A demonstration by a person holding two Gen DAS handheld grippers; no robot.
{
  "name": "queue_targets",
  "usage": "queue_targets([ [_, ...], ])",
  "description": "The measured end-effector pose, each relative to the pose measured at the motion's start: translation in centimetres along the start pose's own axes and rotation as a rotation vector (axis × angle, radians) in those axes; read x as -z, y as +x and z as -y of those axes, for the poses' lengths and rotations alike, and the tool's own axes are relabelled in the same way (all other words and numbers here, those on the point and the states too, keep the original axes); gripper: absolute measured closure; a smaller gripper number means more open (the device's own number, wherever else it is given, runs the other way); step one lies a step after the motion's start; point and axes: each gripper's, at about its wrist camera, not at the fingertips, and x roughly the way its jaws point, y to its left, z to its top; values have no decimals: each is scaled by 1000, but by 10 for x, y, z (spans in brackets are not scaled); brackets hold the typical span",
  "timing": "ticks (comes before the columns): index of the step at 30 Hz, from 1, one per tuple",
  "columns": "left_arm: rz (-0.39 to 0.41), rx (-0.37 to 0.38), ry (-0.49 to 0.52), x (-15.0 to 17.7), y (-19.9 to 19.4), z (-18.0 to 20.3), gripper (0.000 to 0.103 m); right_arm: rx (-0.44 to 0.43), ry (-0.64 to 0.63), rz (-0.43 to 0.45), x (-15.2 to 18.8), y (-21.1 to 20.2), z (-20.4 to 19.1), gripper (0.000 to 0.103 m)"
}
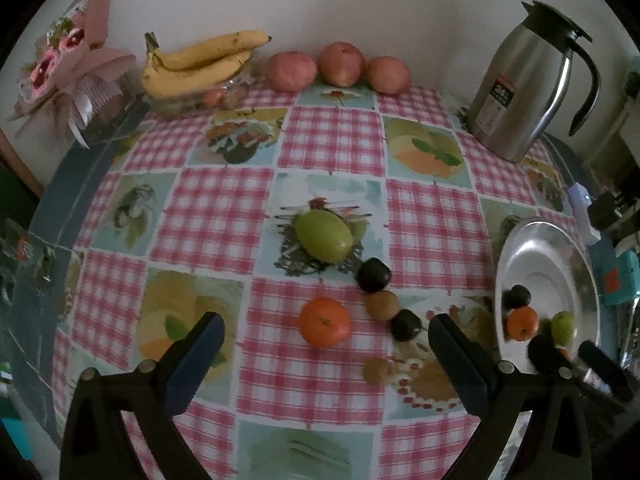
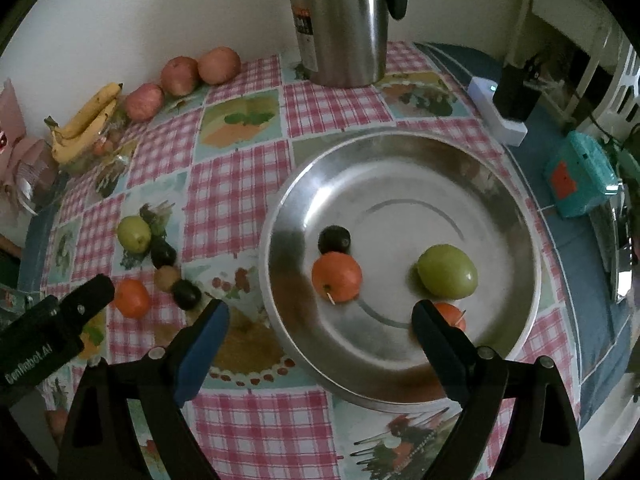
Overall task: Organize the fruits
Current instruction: 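Withdraw both open tools from the plate back toward the fruit row, then grasp an orange with the left tool while the right tool grasps a brown kiwi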
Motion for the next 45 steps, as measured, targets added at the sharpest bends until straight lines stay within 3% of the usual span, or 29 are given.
queue_targets([
  [24, 34, -125, -149, -17, -15, -96, 0, -108, -97, -19, -22, 2, -101, 10],
  [34, -5, -113, -165, -19, -5, -98, 0, -136, -157, -12, -36, 6, -121, 10],
  [45, -83, -62, -190, -11, 18, -91, 0, -103, -201, -91, -17, 30, -116, 10],
])
